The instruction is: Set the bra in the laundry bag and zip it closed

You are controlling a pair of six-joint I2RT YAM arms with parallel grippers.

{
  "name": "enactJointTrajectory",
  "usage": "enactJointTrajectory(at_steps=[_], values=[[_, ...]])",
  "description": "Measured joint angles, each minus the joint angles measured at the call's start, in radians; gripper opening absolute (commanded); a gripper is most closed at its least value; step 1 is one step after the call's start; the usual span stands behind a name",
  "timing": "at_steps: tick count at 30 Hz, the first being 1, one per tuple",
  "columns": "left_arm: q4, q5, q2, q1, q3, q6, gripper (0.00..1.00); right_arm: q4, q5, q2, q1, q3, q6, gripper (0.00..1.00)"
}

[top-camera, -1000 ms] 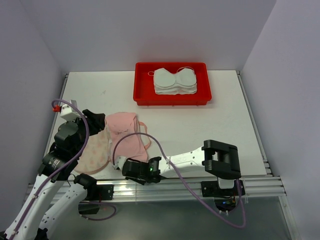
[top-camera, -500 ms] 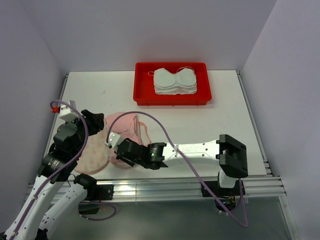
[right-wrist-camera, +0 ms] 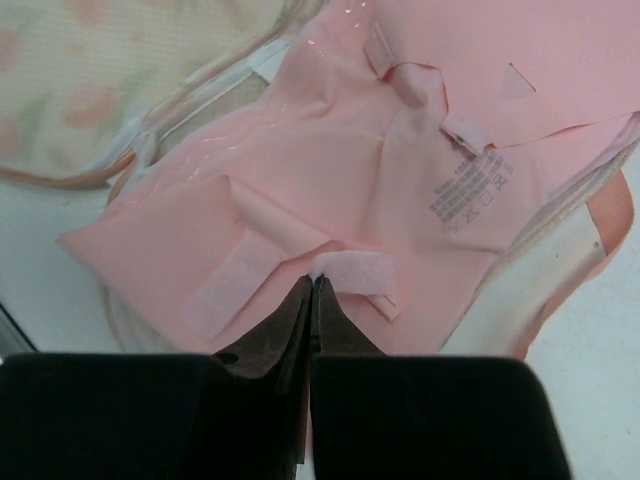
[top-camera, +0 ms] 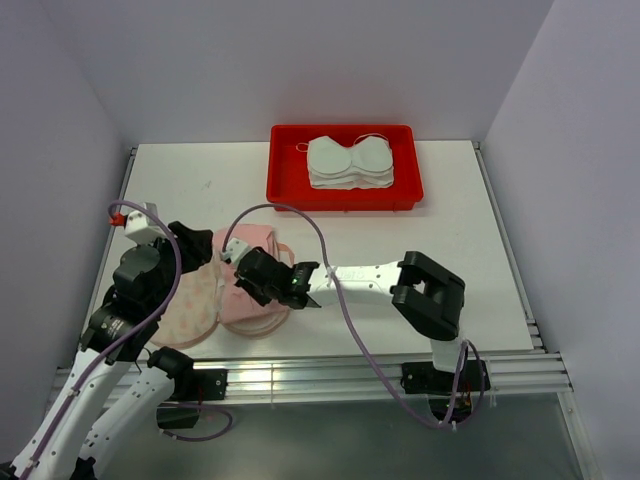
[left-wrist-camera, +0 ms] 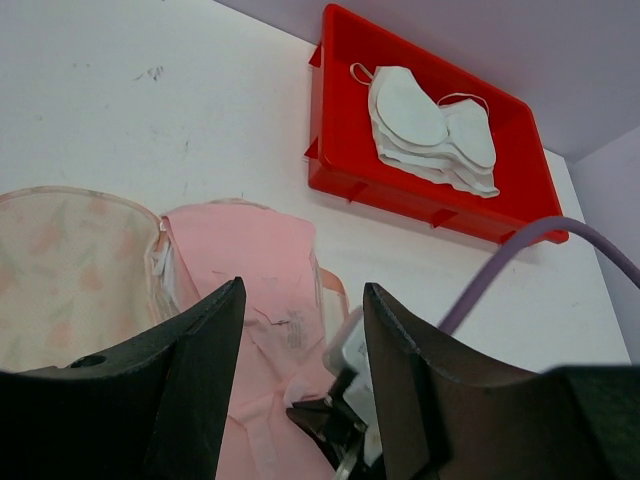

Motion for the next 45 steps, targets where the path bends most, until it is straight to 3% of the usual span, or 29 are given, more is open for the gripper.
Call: enactJointTrajectory(at_steps=[2,4,5,8,15,24,28,34,37,39,42,45], values=[[0.001,0.006,0.000,0.000,-0.006,-0.006,0.57,0.014,-0.014,0.028,-0.018,0.015,0.014,0.00],[0.001,0.014,0.000,0.000,-0.013,-0.012,0.57,0.032,-0.022,0.052,-0.029,0.030,0.027,0.06],[0.000,0.016,0.002,0.000,-0.015,-0.014,0.57,0.039,-0.023,0.062,-0.035,0.036,0.037,0.12],[0.001,0.022,0.003,0.000,-0.016,-0.020,0.60,0.055,-0.012,0.080,-0.047,0.057,0.063,0.43],[0.001,0.021,0.008,0.000,-0.016,-0.011,0.66,0.075,-0.021,0.072,-0.092,0.097,0.128,0.63],[0.027,0.042,0.016,0.000,-0.016,-0.002,0.67,0.111,-0.050,-0.109,-0.356,0.049,0.181,0.65],[0.029,0.064,0.034,0.000,-0.016,0.019,0.66,0.092,-0.037,-0.089,-0.516,0.091,0.191,0.64],[0.032,0.086,0.053,0.000,-0.016,0.074,0.66,-0.033,0.014,0.110,-0.758,0.323,0.213,0.66],[0.048,0.105,0.064,0.000,-0.016,0.084,0.66,-0.137,0.025,0.249,-0.849,0.493,0.232,0.73],[0.054,0.119,0.072,0.000,-0.016,0.086,0.66,-0.216,0.028,0.357,-0.896,0.642,0.243,0.81],[0.066,0.143,0.081,0.000,-0.017,0.095,0.65,-0.323,0.017,0.522,-0.941,0.874,0.259,0.86],[0.080,0.164,0.087,0.000,-0.023,0.099,0.65,-0.388,-0.011,0.621,-0.964,0.999,0.282,0.88]])
